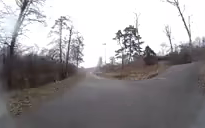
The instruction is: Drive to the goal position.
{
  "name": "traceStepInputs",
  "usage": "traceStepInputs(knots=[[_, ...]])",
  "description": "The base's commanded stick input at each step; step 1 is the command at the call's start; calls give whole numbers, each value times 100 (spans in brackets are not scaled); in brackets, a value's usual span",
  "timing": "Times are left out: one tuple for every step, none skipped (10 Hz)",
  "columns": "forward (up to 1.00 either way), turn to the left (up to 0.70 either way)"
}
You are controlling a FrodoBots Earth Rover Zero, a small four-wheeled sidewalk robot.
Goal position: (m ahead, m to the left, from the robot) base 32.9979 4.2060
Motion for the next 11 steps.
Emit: traceStepInputs(knots=[[70, 0], [70, 30], [70, 27], [70, 0], [70, 0], [70, 0], [70, 0], [70, 0], [70, 0], [70, 0], [70, 0]])
